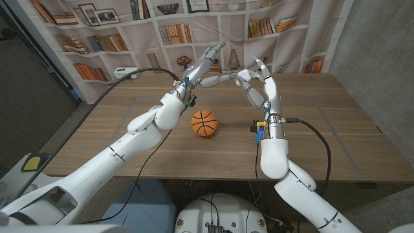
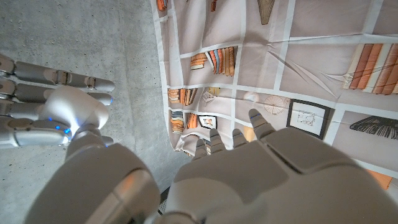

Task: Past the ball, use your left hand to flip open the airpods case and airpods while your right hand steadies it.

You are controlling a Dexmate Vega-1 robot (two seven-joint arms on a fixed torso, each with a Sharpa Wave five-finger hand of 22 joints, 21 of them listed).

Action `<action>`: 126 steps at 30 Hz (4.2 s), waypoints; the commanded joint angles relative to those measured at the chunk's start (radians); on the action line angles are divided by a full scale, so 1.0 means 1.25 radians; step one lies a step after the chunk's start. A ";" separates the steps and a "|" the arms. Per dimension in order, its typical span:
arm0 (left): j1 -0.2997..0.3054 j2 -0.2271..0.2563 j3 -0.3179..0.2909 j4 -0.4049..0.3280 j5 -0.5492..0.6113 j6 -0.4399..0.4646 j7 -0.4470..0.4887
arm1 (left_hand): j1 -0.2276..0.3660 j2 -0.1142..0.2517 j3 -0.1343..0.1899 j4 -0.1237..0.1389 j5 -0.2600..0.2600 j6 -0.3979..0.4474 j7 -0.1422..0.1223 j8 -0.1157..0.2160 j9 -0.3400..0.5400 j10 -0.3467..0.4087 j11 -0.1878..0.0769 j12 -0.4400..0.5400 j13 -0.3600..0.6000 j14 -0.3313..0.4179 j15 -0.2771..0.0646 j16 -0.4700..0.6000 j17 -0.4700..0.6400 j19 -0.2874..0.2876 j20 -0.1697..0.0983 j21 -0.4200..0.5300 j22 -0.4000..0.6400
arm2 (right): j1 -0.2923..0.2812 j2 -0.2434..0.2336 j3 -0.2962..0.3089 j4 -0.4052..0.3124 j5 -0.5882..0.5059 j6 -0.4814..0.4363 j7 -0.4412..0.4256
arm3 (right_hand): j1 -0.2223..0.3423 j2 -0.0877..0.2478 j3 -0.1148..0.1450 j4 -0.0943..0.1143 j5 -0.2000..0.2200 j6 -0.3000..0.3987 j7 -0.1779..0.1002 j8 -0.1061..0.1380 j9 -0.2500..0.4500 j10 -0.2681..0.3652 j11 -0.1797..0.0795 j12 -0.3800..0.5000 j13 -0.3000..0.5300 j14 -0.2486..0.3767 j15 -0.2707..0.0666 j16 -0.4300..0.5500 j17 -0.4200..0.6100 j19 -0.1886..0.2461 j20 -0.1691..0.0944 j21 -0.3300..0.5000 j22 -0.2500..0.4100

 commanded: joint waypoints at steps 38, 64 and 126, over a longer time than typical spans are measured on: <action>0.061 0.027 -0.044 -0.036 -0.023 0.014 0.027 | -0.015 0.014 -0.042 0.012 0.027 0.019 -0.008 0.011 0.002 0.015 -0.010 0.013 0.001 0.014 -0.014 0.007 0.001 0.015 -0.006 0.006 0.004 | -0.021 -0.006 -0.002 -0.010 -0.046 0.062 0.002 | 0.016 0.006 -0.004 0.001 0.004 0.011 -0.006 -0.001 0.002 0.123 -0.109 0.000 -0.001 0.010 -0.150 0.006 0.005 0.005 -0.005 -0.001 -0.001; 0.065 0.022 -0.045 -0.020 -0.034 -0.001 0.045 | -0.023 0.016 -0.060 0.018 0.036 0.026 -0.011 0.013 0.002 0.017 -0.013 0.015 0.001 0.017 -0.017 0.006 0.001 0.018 -0.010 0.006 0.004 | -0.035 -0.002 0.013 -0.005 -0.050 0.077 0.014 | 0.021 0.011 -0.006 0.002 0.001 0.015 -0.011 -0.001 0.002 0.119 -0.106 0.006 0.010 0.031 -0.152 0.017 0.013 0.004 -0.007 -0.002 -0.001; 0.286 -0.011 -0.228 -0.006 -0.187 -0.252 0.219 | -0.054 0.034 -0.113 0.045 0.064 0.023 -0.022 0.011 0.001 0.037 -0.015 0.023 -0.001 0.063 -0.050 0.014 0.001 0.048 -0.031 0.011 0.005 | -0.066 0.033 0.009 -0.022 -0.034 -0.031 -0.067 | 0.031 0.010 -0.008 0.001 0.001 0.025 -0.005 0.000 0.003 0.117 -0.105 0.010 0.017 0.048 -0.153 0.028 0.027 0.005 -0.002 -0.001 -0.001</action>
